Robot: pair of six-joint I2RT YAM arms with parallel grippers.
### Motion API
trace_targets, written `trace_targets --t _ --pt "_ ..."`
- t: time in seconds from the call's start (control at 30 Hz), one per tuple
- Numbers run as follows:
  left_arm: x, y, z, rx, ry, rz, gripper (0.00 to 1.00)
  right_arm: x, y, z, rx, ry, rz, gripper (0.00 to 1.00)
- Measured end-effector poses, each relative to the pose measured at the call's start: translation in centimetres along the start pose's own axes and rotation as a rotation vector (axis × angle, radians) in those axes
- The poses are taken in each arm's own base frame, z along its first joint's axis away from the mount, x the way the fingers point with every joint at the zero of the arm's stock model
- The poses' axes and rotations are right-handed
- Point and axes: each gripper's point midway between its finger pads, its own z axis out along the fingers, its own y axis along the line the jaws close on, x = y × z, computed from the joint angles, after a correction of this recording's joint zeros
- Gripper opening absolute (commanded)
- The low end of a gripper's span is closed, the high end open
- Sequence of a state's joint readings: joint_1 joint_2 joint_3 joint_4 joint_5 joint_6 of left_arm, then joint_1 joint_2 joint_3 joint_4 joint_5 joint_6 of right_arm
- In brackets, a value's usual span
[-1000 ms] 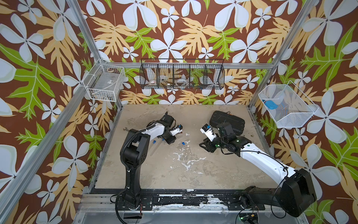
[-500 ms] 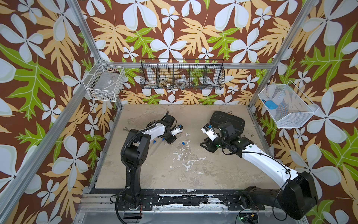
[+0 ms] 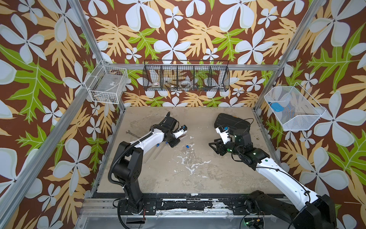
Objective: Insert stoppers into test tubes
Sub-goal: Pick up the test tube at the center of the board.
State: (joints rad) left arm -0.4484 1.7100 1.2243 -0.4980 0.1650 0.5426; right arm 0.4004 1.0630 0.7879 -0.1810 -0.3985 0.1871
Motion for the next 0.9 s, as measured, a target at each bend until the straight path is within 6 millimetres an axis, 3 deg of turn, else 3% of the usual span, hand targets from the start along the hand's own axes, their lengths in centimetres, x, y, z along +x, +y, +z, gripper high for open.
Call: trace_targets --t 0.2,0.37,0.5,0.73,0.9 --pt "-0.9 -4.1 -2.9 -0.005 -0.140 0.090 0.00 -2.7 0.0 -0.9 0.012 -0.064 0.144 0.56" --pt "-0.9 -9.3 -4.2 0.022 -0.249 0.270 0.00 -4.0 1.2 0.7 -0.070 0.032 0.216 0.54" --pt "-1.5 -10.6 -5.1 -0.003 -0.326 0.333 0.00 -2.2 1.5 2.1 -0.106 0.183 0.281 0.57" --pt "-2.8 -11.8 -6.5 -0.012 -0.441 0.365 0.00 1.0 3.2 2.4 -0.208 0.343 0.337 0.58" --pt "-3.3 -12.1 -6.7 -0.004 -0.468 0.362 0.00 2.2 4.4 2.6 -0.268 0.409 0.356 0.57"
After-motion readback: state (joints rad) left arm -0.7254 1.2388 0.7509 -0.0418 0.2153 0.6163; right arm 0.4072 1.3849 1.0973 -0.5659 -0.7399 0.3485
